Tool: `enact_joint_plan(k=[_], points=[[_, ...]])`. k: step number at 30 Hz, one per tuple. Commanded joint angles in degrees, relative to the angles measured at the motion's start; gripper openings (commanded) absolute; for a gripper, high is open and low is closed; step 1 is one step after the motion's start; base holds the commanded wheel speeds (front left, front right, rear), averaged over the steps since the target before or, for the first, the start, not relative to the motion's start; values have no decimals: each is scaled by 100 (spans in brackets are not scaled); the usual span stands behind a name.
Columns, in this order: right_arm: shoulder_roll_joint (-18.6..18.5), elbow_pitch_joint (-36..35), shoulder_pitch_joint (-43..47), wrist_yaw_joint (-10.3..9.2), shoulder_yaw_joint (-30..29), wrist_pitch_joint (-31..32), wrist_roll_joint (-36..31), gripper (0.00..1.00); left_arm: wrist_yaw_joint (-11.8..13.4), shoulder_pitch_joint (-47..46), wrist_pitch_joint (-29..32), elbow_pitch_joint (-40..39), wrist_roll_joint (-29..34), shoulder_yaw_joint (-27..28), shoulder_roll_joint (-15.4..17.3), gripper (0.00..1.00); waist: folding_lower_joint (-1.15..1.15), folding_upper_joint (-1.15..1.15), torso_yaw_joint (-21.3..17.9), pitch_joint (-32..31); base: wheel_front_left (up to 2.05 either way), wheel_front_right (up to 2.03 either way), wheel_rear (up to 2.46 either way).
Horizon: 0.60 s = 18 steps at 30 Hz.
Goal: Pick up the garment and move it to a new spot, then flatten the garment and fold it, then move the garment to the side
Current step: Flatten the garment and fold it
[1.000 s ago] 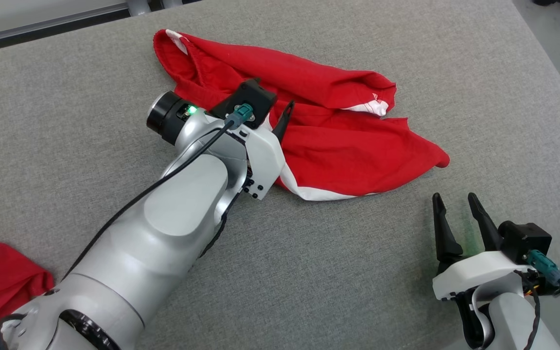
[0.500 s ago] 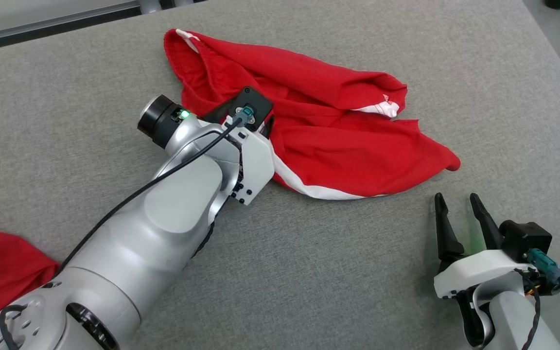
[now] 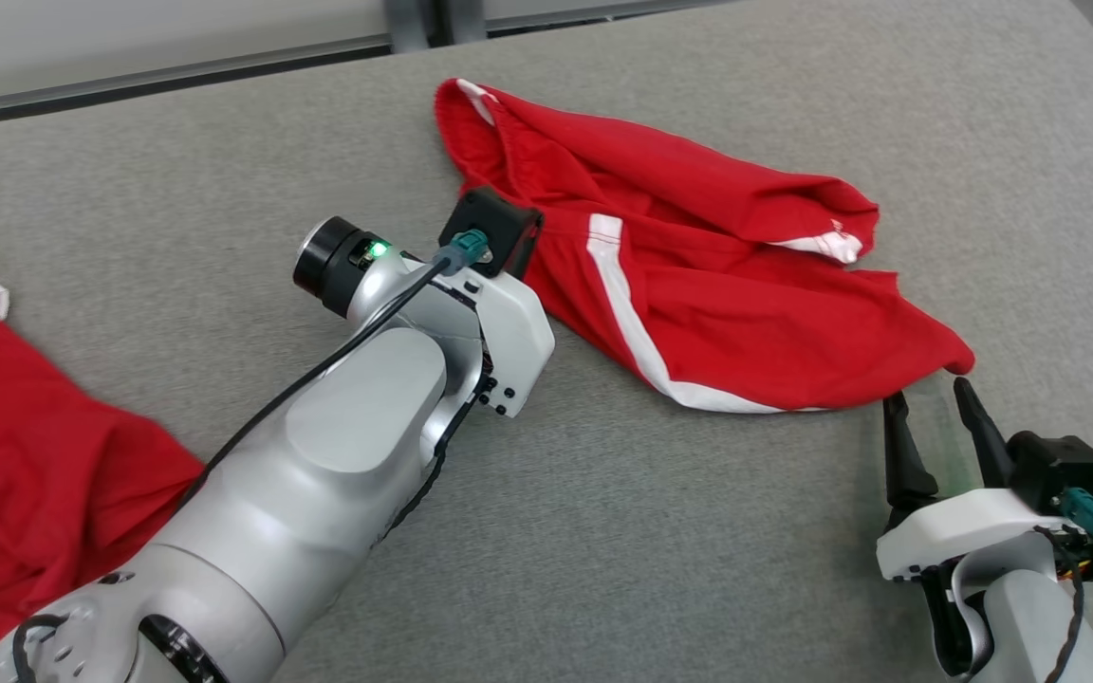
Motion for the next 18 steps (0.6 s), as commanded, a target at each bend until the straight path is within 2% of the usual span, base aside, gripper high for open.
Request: enact_joint_plan(k=[1, 5, 9, 13, 16, 18], points=[[-39, -78, 62, -1, -40, -31, -8, 100, 72, 94, -186, -51, -127, 83, 29, 0, 0, 0, 213, -156, 0, 0, 0], [-107, -345, 196, -1, -139, -31, -14, 100, 180, 349, -772, -249, -462, 362, 25, 0, 0, 0, 566, -360, 0, 0, 0], [-157, -660, 409, -1, -241, -26, 20, 100, 197, 788, -996, -525, -614, 806, 85, 0, 0, 0, 940, -607, 0, 0, 0], [-175, -918, 608, -1, -270, -23, 27, 100, 363, 1625, -1006, -1648, -42, 1752, 528, 0, 0, 0, 1217, -848, 0, 0, 0], [-175, -1094, 764, -1, -259, -22, 43, 100, 372, 2506, -1003, -2525, 430, 2479, 696, 0, 0, 0, 1361, -989, 0, 0, 0], [-192, -1187, 865, -1, -263, -22, 65, 100, 277, 3117, -1005, -3002, 608, 2951, 674, 0, 0, 0, 1435, -1070, 0, 0, 0]])
